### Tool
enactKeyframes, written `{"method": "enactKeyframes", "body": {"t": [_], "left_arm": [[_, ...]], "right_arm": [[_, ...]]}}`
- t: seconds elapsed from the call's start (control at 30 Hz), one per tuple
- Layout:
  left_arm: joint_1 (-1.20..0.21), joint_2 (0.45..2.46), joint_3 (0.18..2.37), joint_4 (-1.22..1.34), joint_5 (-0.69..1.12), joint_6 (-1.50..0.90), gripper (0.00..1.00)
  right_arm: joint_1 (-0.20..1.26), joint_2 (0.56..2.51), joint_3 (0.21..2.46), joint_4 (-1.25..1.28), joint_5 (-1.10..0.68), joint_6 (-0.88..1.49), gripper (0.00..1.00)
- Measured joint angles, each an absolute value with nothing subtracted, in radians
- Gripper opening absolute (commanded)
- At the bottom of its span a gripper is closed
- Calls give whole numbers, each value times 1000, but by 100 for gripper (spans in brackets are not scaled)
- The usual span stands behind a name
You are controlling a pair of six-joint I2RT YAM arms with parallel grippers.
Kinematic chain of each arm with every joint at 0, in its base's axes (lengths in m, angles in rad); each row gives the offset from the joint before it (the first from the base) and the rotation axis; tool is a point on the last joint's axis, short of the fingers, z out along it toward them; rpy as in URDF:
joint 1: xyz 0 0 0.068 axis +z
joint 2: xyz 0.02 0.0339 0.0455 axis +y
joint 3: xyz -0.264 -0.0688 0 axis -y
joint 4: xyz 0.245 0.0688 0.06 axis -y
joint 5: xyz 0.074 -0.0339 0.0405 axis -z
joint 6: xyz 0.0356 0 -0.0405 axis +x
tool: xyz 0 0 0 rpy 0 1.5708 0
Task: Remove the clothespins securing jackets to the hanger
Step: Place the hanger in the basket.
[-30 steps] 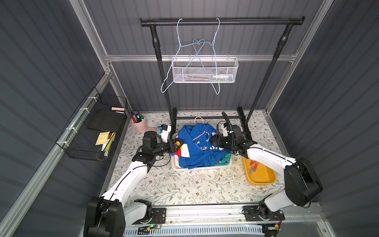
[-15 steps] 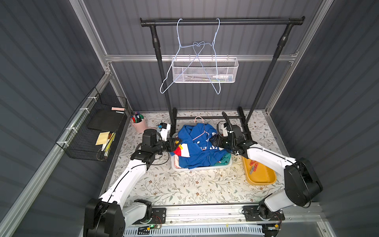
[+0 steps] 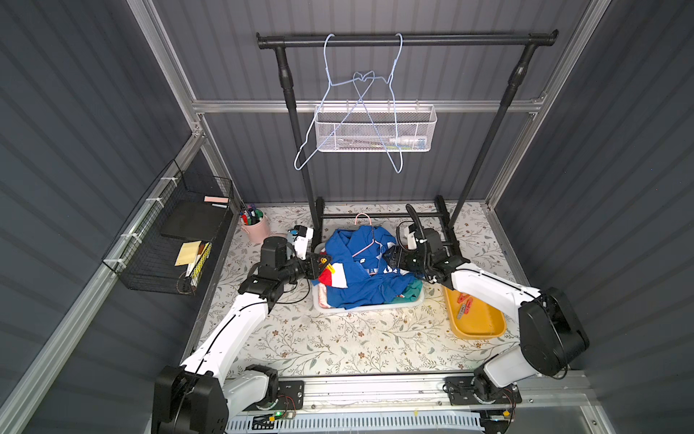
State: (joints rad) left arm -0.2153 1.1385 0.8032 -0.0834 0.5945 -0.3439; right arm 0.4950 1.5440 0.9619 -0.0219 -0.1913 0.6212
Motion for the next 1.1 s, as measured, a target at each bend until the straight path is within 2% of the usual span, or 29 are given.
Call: {"method": "enactKeyframes", "body": {"t": [0.43, 0.87, 1.0, 1.1], "left_arm": [[-215, 1136, 803, -67, 635, -362, 8], [-215, 1136, 798, -29, 638, -380, 9], [-216, 1141, 794, 5, 643, -383, 15], [-215, 1155, 794, 30, 647, -382, 15]], "right_arm": [[495, 1545, 963, -24, -191, 621, 77], [547, 1430, 939, -145, -88, 601, 81], [570, 1419, 943, -189, -39, 582, 82], [593, 1414, 950, -212, -1, 569, 82]]}}
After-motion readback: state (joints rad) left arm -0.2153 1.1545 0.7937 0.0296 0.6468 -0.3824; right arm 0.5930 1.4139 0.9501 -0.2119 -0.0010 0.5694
